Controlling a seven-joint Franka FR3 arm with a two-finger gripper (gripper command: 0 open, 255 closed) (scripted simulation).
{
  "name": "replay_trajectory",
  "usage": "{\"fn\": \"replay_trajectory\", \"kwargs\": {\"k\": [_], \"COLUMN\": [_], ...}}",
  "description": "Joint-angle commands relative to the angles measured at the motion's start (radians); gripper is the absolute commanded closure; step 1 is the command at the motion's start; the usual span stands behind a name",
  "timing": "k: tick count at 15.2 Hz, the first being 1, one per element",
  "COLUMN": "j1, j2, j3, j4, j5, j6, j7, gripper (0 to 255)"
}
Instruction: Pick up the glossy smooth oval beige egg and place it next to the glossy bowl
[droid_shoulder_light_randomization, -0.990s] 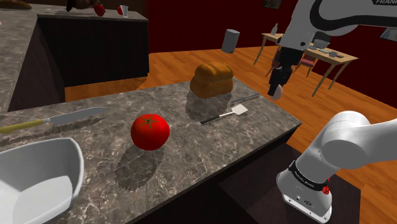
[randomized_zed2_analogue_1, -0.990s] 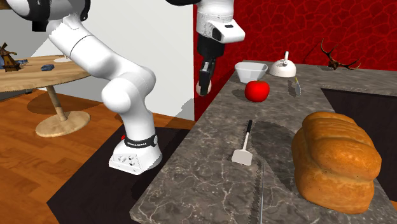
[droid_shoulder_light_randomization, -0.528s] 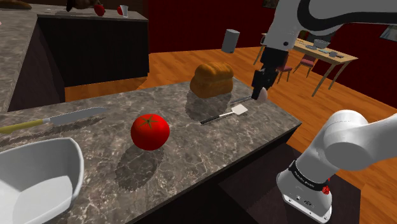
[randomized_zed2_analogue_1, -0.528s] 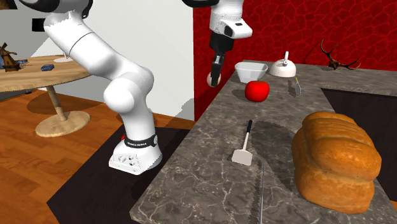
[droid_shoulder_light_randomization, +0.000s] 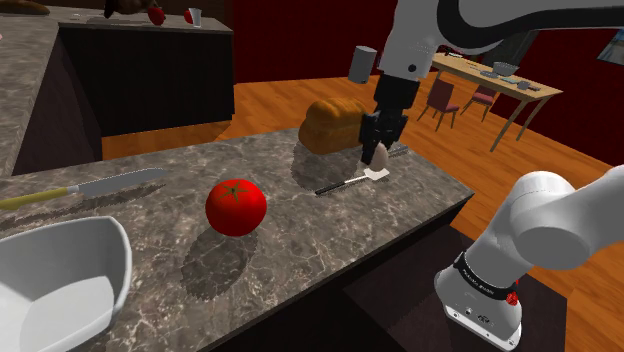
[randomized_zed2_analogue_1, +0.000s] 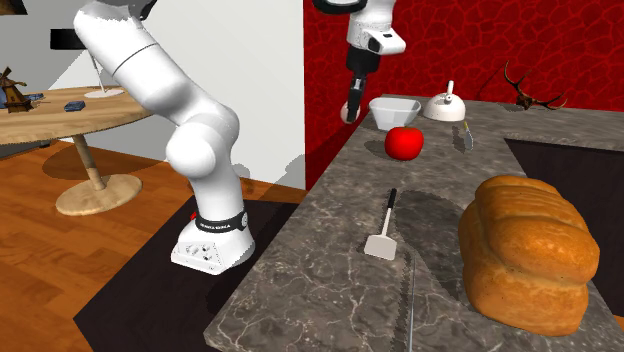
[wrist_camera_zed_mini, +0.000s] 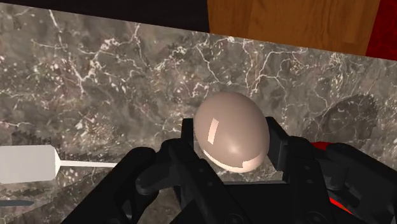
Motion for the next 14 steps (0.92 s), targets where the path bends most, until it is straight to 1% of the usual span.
{"fn": "replay_trajectory", "kwargs": {"k": [1, 5, 8, 11, 14], "j1": [0.018, 0.039, 0.051, 0.062, 0.073], "j2": [0.043, 0.150, 0.237, 0.330, 0.430], "j3": [0.043, 0.117, 0.170, 0.221, 0.269], "j4": [0.030, 0.117, 0.192, 0.277, 0.372], "j5": [0.024, 0.047, 0.049, 0.037, 0.010], "j6": [0.025, 0.069, 0.098, 0.123, 0.142], "j7": [0.047, 0.129, 0.193, 0.260, 0.333], "gripper": [255, 255, 255, 255, 255]}}
